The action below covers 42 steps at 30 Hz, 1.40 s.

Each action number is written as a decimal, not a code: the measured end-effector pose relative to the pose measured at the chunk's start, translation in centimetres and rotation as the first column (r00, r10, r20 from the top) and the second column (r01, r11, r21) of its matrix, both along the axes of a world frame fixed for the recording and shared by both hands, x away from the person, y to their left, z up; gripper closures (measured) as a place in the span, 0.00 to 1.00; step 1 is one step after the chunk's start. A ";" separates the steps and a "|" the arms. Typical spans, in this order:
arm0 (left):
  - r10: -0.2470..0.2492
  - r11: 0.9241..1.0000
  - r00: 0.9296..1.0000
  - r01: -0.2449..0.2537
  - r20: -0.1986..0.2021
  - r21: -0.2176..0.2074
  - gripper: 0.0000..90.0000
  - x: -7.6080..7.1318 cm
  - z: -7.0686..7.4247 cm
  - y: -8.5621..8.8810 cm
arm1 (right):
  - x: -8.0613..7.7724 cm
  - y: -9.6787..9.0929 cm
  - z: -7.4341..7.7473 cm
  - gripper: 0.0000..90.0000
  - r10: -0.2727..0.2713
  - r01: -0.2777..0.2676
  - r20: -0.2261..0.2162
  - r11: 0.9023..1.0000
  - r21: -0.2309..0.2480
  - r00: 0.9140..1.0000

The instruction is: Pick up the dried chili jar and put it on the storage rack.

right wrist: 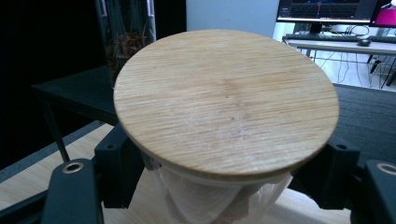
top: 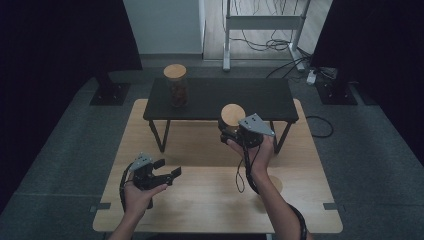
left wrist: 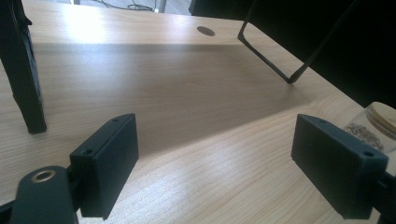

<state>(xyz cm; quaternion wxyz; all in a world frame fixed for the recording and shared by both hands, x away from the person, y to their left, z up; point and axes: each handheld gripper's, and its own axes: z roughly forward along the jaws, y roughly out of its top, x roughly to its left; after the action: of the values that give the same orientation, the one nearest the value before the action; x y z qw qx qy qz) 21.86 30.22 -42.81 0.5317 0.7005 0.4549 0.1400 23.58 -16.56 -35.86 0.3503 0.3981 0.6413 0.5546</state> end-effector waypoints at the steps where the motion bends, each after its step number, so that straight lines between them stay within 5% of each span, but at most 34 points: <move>1: 0.000 1.000 1.000 0.000 0.000 0.000 0.16 0.0 0.0 0.0 | 0.1 0.0 0.1 0.28 0.000 0.000 0.000 1.000 -0.001 1.000; 42: 0.016 1.000 1.000 -0.017 -0.001 -0.015 0.16 0.2 0.0 0.7 | 3.2 1.0 1.2 0.28 -0.049 0.049 0.009 0.999 -0.008 0.999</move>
<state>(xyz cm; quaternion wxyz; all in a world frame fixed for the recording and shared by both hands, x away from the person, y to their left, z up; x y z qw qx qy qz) 22.06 30.94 -42.84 0.5358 0.6927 0.4620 0.1405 26.77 -15.57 -34.68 0.3685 0.4097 0.6321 0.5448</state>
